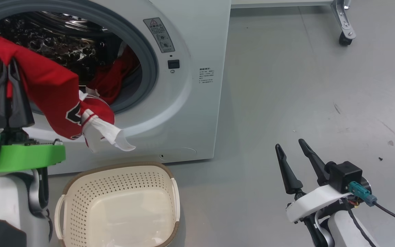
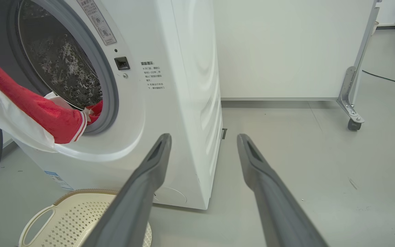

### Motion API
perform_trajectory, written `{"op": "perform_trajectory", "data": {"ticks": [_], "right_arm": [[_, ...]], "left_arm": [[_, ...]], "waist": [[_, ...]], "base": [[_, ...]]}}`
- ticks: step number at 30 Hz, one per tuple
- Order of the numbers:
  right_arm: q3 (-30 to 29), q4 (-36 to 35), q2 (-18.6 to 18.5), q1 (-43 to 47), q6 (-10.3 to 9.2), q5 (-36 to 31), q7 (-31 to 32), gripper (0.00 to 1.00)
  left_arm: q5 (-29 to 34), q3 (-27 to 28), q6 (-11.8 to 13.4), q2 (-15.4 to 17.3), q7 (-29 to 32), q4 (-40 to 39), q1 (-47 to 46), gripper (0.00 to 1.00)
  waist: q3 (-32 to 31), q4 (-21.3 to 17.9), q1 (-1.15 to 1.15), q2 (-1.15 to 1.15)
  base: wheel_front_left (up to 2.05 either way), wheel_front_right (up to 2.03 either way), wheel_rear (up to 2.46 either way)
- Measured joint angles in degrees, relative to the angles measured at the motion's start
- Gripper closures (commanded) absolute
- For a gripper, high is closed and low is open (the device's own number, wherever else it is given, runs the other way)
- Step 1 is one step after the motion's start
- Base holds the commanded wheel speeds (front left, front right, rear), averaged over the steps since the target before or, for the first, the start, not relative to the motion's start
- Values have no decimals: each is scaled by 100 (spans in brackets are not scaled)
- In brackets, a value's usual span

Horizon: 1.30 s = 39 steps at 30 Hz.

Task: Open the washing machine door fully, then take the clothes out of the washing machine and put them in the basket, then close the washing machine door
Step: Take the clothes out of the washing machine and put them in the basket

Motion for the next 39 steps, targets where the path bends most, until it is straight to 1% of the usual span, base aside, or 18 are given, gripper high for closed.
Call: {"op": "perform_trajectory", "data": {"ticks": [6,10,15,24,39], "right_arm": [[14,-2,9,36,0,1,0,0],[15,-11,9,80,0,1,0,0],[53,-34,9,80,0,1,0,0],[98,-92,0,71,0,1,0,0],[148,-177,-14,-121,0,8,0,0]], "left_arm": [[0,-79,-11,-21,0,93,386,100],[-7,-236,-68,-55,2,415,696,100],[-31,-285,-82,-81,200,678,1002,100],[-78,-438,-82,-116,415,1054,1123,100],[-68,-599,-80,-142,902,1948,1211,100]], "waist": [[15,8,0,0],[51,12,0,0],[104,9,0,0],[342,-29,0,0],[827,-196,0,0]], "base": [[0,0,0],[0,0,0],[0,0,0],[0,0,0],[0,0,0]]}}
